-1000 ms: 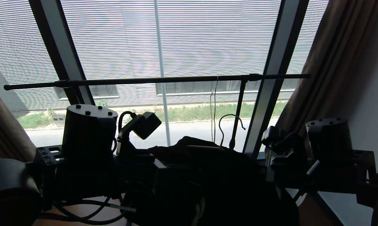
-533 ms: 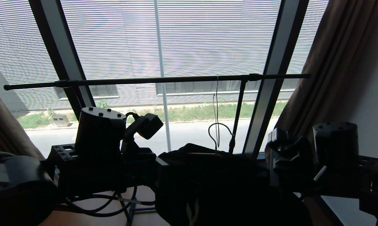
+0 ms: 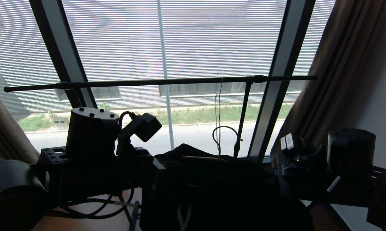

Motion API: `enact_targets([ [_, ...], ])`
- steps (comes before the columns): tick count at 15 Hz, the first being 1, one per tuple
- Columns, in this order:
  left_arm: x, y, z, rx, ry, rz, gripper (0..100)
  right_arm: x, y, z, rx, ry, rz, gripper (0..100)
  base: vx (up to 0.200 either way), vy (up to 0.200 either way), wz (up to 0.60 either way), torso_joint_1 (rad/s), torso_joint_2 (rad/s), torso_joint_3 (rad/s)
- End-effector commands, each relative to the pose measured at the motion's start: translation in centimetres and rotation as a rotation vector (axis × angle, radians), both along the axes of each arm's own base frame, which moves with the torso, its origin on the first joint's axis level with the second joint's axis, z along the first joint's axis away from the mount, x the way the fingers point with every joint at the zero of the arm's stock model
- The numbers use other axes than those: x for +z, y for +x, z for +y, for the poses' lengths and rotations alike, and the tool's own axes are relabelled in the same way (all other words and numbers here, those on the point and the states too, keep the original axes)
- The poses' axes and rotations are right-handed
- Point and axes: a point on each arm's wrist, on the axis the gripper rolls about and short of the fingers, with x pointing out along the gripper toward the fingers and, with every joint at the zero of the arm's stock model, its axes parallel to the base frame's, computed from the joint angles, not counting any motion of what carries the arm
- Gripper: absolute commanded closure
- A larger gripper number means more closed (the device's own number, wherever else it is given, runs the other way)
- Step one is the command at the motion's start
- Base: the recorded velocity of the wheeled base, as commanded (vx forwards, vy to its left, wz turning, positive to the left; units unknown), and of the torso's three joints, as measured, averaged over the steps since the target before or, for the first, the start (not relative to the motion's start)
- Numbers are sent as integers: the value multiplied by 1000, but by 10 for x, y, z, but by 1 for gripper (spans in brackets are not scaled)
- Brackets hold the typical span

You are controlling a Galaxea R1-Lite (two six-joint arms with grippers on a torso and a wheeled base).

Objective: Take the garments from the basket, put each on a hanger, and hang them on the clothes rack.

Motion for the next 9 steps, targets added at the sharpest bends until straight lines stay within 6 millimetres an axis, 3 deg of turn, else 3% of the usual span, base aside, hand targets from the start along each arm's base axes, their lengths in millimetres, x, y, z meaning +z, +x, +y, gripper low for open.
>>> enact_targets([
  [1,4,-6,6,-5,5,-29,100,-7,0,0,-2,2,26,100,0,0,0,0,0,0],
  [6,1,-12,-3,-52,13,-28,100,-11,1,2,8,44,25,100,0,0,0,0,0,0],
  [9,11,-18,-15,-100,-12,-57,100,-19,5,4,10,40,33,100,0,0,0,0,0,0],
])
